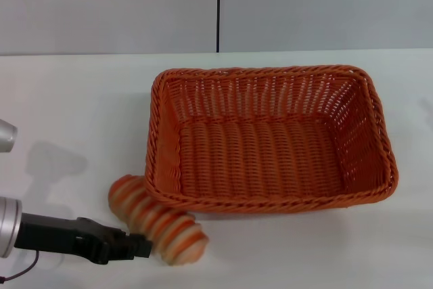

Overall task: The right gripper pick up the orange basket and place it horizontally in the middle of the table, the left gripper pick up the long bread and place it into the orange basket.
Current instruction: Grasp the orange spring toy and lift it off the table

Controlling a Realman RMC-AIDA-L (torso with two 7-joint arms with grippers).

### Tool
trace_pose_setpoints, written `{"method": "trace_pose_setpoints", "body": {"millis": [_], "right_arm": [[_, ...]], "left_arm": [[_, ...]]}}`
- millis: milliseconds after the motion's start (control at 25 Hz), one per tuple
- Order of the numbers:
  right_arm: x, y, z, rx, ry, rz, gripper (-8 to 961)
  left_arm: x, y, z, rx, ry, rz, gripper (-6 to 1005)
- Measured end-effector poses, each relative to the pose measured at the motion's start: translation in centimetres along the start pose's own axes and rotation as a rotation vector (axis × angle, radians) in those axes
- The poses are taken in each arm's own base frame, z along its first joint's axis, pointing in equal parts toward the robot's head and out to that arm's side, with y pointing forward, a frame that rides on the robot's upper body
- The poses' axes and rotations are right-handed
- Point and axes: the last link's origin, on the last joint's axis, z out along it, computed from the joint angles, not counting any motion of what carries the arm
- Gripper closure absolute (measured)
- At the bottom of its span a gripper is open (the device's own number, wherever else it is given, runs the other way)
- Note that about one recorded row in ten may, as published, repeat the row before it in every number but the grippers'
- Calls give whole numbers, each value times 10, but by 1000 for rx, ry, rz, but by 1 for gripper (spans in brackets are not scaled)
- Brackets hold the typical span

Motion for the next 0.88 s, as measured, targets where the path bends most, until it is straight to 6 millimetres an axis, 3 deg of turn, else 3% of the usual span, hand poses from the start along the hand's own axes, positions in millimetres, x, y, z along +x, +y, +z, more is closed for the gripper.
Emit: {"method": "trace_pose_setpoints", "body": {"millis": [40, 80, 320, 640, 720, 840, 880], "right_arm": [[0, 0, 0, 1, 0, 2, 542], [1, 0, 0, 1, 0, 2, 542], [4, 0, -3, 10, 3, 6, 542], [5, 0, -4, 9, 9, 7, 542], [5, 0, -3, 7, 10, 5, 542], [4, 0, -3, 7, 9, 3, 542], [4, 0, -2, 7, 8, 3, 542]], "left_arm": [[0, 0, 2, 1, -7, -1, 527], [0, 0, 3, 4, -9, 0, 749], [2, -2, 4, 20, -1, 0, 888], [7, 1, -7, 15, 7, 104, 869], [15, 2, -24, 31, 55, 244, 859], [17, 1, -32, 48, 85, 297, 843], [20, 1, -38, 61, 114, 410, 838]]}}
